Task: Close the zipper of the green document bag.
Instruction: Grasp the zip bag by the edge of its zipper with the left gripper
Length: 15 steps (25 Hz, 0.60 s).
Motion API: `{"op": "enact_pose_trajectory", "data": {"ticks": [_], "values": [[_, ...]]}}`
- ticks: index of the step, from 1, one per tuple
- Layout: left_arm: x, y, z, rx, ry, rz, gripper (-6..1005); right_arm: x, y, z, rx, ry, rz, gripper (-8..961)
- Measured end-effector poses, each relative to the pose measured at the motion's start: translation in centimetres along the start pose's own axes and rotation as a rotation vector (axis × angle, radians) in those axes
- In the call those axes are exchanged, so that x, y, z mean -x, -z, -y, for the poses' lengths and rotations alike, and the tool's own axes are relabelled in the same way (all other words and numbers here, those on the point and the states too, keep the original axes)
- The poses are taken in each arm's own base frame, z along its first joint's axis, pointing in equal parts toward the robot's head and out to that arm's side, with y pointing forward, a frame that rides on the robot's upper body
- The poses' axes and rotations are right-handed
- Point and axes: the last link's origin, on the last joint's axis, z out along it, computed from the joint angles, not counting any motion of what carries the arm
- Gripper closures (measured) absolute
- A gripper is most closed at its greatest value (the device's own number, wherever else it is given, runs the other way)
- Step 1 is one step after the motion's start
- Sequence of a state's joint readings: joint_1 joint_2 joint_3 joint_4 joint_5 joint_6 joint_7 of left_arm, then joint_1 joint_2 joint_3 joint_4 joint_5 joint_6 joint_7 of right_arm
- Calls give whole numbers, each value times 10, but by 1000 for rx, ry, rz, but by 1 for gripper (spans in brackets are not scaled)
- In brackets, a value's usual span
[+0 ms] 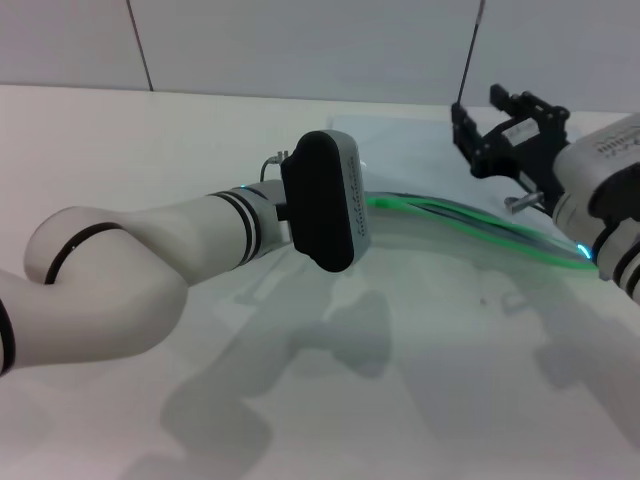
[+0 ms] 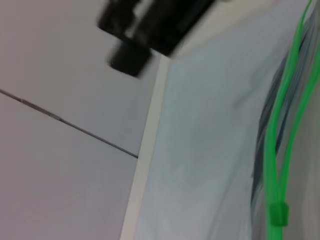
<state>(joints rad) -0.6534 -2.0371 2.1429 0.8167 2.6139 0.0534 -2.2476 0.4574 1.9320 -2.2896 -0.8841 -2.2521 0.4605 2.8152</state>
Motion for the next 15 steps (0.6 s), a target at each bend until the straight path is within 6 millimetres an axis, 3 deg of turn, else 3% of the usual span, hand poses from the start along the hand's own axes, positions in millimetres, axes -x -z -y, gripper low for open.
{"op": "enact_pose_trajectory", "data": {"ticks": [2, 11, 15], "values": [[0, 0, 0, -1, 4, -1, 941, 2, -1, -1, 35, 38, -32, 466], [2, 2, 0, -6, 15, 3, 943, 15, -3, -16, 119, 107, -68, 467], [1, 2, 1, -7, 17, -1, 943, 14, -8, -4, 105, 147, -137, 468]]}}
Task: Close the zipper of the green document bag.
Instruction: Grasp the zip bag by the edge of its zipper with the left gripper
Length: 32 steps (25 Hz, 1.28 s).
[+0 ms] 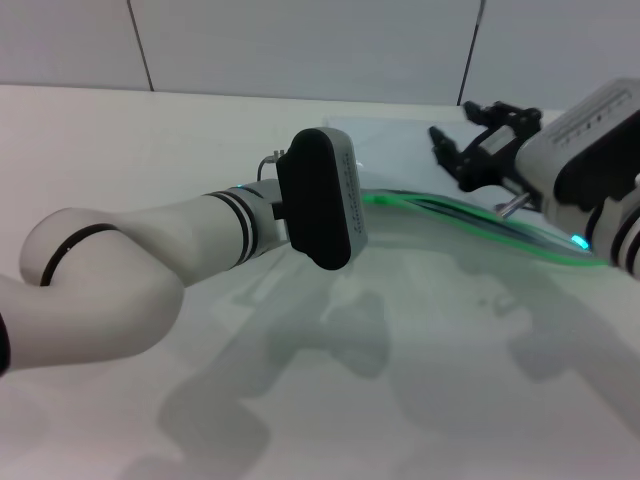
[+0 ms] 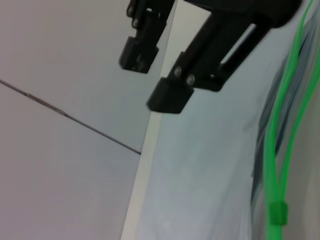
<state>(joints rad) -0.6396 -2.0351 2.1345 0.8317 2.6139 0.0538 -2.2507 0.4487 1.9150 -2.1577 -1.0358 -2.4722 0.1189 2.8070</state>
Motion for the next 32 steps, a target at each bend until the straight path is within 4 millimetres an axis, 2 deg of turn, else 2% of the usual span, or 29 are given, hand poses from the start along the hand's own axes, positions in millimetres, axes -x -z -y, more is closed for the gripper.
{"op": "enact_pose_trajectory", "data": {"ticks": [4, 10, 17, 25, 32], "values": [[-3, 0, 1, -4, 11, -8, 943, 1, 1, 17, -53, -47, -15, 468], [-4, 0, 3, -15, 30, -17, 943, 16, 4, 28, -174, -198, 97, 467], [-7, -1, 5, -23, 42, -28, 942, 23, 6, 46, -248, -440, 163, 461], [-9, -1, 6, -24, 41, -32, 942, 6, 0, 70, -265, -552, 36, 462], [-8, -1, 6, -24, 41, -31, 943, -8, -10, 73, -263, -543, -50, 463]]}}
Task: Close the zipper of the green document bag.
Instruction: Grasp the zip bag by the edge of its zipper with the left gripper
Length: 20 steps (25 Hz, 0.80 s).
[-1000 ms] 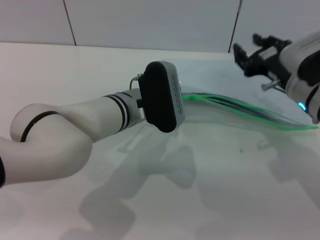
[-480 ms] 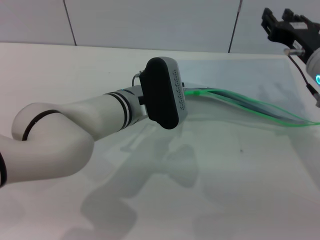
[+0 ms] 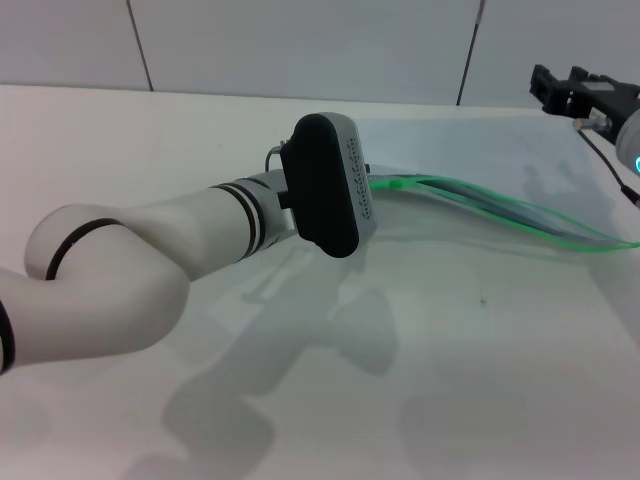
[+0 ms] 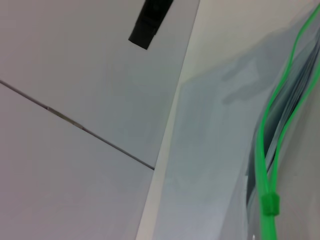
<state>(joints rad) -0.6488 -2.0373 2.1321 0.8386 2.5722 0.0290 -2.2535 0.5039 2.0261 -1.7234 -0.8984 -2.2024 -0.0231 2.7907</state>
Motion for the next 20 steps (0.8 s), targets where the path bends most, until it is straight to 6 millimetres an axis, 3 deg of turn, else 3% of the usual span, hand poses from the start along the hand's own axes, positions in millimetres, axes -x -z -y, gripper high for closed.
{"op": "enact_pose_trajectory", "data": {"ticks": [14, 20], "values": [[5, 1, 0, -3, 9, 11, 945, -3, 0, -9, 58, 210, -74, 460], [5, 2, 1, -5, 13, 11, 945, 4, 0, -13, 99, 405, -92, 333]]}}
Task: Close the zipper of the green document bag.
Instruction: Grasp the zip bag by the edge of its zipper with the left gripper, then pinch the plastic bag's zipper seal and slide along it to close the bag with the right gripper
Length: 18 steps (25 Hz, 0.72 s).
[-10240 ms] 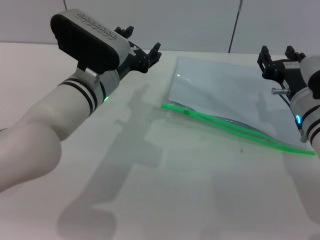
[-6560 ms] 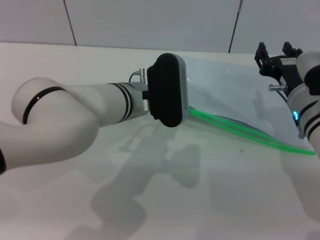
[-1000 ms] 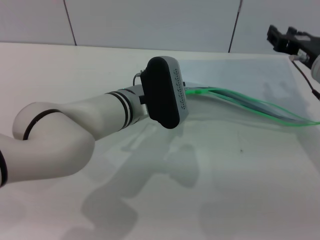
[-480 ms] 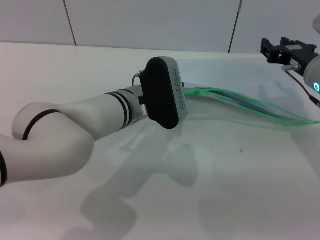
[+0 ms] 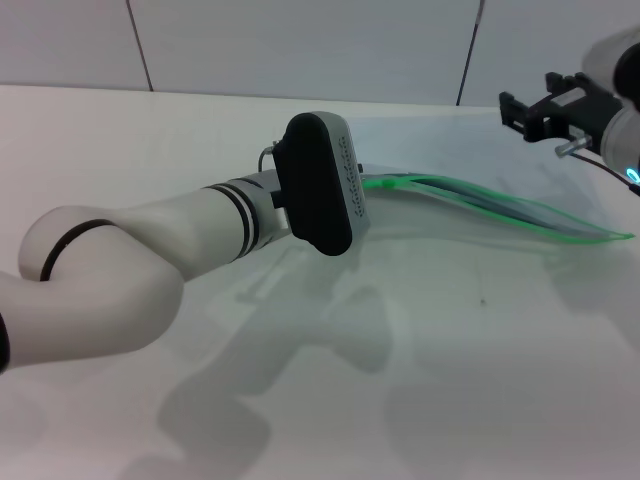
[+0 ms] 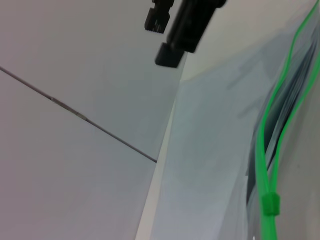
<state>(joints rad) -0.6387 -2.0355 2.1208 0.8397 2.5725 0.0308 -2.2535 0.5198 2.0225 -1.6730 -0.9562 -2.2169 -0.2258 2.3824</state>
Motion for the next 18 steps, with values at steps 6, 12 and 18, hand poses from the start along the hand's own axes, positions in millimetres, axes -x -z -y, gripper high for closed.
{"op": "enact_pose_trajectory", "data": {"ticks": [6, 12, 18], "values": [[1, 0, 0, 0, 2, 1, 944, 7, 4, -13, 94, 219, -24, 321], [1, 2, 1, -5, 12, 0, 944, 13, 21, -28, 183, 355, -7, 329], [1, 2, 2, -8, 16, 1, 945, 14, 30, -52, 283, 464, -3, 328]]}}
